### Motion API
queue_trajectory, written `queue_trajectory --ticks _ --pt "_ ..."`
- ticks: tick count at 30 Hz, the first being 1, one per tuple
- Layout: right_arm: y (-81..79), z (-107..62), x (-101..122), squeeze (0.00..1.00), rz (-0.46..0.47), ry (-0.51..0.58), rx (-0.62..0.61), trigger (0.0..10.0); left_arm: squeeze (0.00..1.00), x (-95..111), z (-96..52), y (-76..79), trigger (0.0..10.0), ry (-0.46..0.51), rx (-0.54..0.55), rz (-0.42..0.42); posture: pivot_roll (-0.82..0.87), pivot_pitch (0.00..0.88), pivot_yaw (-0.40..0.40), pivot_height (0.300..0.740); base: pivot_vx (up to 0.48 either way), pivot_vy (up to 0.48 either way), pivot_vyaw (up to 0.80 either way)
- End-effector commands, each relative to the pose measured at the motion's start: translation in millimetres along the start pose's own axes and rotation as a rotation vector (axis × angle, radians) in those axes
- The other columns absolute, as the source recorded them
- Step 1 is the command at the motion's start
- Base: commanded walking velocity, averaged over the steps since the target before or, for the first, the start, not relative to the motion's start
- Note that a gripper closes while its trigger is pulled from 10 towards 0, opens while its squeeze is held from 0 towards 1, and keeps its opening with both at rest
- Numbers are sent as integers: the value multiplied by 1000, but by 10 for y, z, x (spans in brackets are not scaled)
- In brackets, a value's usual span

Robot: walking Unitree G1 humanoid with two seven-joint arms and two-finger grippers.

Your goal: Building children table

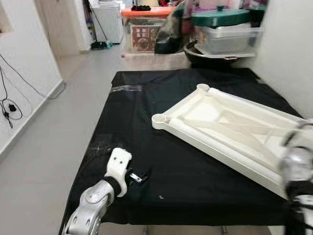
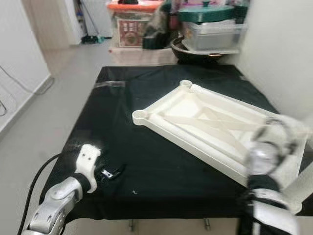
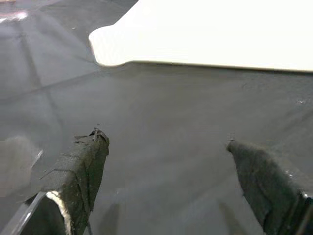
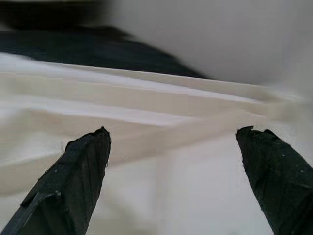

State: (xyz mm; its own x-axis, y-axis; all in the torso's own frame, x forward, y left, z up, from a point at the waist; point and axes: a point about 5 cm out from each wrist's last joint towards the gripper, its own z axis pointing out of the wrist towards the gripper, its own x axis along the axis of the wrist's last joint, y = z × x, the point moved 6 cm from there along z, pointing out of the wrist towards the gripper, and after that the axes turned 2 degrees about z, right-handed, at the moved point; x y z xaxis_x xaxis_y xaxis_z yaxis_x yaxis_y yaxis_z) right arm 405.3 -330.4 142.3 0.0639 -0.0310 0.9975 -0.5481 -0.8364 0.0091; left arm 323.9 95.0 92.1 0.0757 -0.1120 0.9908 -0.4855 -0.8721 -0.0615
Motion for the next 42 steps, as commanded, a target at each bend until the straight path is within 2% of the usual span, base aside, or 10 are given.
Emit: queue_trajectory --ticks 1,4,8,9,10,13,14,25,33,42 --pt "-458 -67 197 608 21 75 197 10000 0 -22 -17 -38 10000 -13 11 1 41 0 -22 740 0 0 0" --pt "-1438 -536 297 612 34 132 652 10000 0 -41 -45 -25 10000 -16 18 -1 53 0 -34 740 0 0 0" --pt "-1930 -948 202 576 -48 140 949 10000 0 -51 -68 3 10000 -16 21 -8 67 0 -44 740 0 0 0" --pt "-1930 -948 202 576 -48 140 949 10000 0 -51 -68 3 10000 -16 21 -8 67 0 -44 740 0 0 0" --pt "-1965 -959 118 227 -89 114 976 10000 0 -54 -75 4 10000 -16 22 -9 67 0 -45 740 0 0 0" --pt "-1992 -977 28 227 -118 72 1015 10000 0 -59 -82 1 10000 -17 23 -10 66 0 -45 740 0 0 0" --pt "-1943 -900 -69 0 -191 24 1009 10000 0 -68 -85 -19 10000 -19 25 -10 59 0 -46 740 0 0 0" --pt "-1615 -622 -150 0 -399 -56 963 10000 0 -29 -29 -50 10000 -8 31 -8 54 0 -52 740 0 0 0" --pt "-1573 -897 -447 0 -579 -207 1285 10000 0 -30 -22 -37 10000 -2 43 -14 64 0 -71 740 0 0 0" --pt "-1376 -678 -565 0 -662 -295 1099 10000 0 -38 -35 -54 10000 -2 53 -14 75 0 -83 740 0 0 0"
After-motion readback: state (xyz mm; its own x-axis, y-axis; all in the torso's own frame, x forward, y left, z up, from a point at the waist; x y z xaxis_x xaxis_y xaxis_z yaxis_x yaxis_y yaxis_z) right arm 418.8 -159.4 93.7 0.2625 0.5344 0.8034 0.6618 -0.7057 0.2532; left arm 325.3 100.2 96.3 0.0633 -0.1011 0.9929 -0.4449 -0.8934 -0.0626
